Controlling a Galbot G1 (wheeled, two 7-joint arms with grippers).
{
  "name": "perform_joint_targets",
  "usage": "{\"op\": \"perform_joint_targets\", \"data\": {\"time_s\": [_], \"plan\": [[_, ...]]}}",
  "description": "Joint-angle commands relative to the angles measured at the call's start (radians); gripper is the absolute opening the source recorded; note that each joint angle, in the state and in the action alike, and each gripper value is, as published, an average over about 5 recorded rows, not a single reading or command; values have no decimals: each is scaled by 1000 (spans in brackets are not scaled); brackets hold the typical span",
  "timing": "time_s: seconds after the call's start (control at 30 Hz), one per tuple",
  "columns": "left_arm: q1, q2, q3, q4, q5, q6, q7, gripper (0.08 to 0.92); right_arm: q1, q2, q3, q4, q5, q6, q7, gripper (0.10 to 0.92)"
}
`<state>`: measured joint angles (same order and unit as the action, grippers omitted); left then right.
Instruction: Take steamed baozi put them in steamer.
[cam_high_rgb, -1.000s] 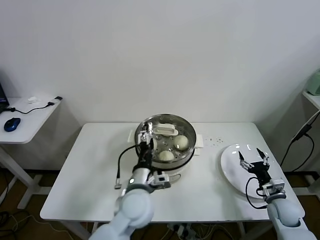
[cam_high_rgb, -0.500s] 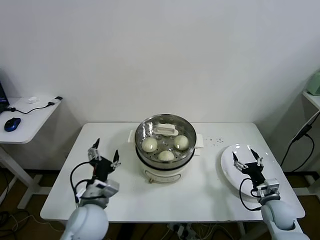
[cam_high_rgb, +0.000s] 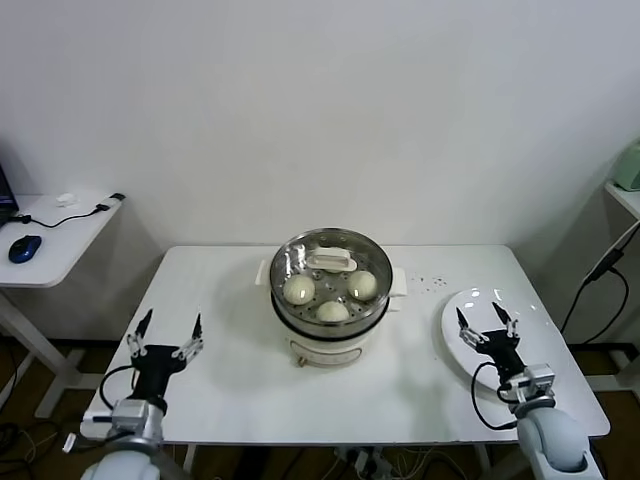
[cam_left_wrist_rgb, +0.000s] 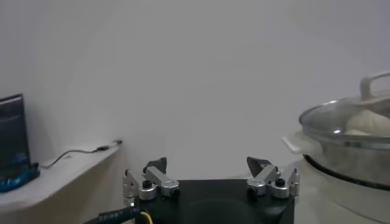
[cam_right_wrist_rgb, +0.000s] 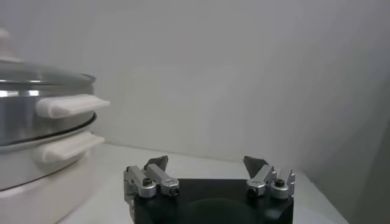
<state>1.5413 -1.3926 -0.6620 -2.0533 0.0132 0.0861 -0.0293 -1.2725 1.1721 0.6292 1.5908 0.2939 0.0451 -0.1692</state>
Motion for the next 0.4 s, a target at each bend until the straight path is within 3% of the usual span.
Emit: {"op": "perform_joint_targets", "data": {"time_s": [0.03, 0.4], "plan": [[89, -74, -115, 53, -152, -186, 63, 823, -21, 9, 4, 28, 7, -9, -14, 823], [117, -70, -107, 42, -44, -229, 82, 823, 15, 1, -5, 15, 18, -14, -10, 823]]}}
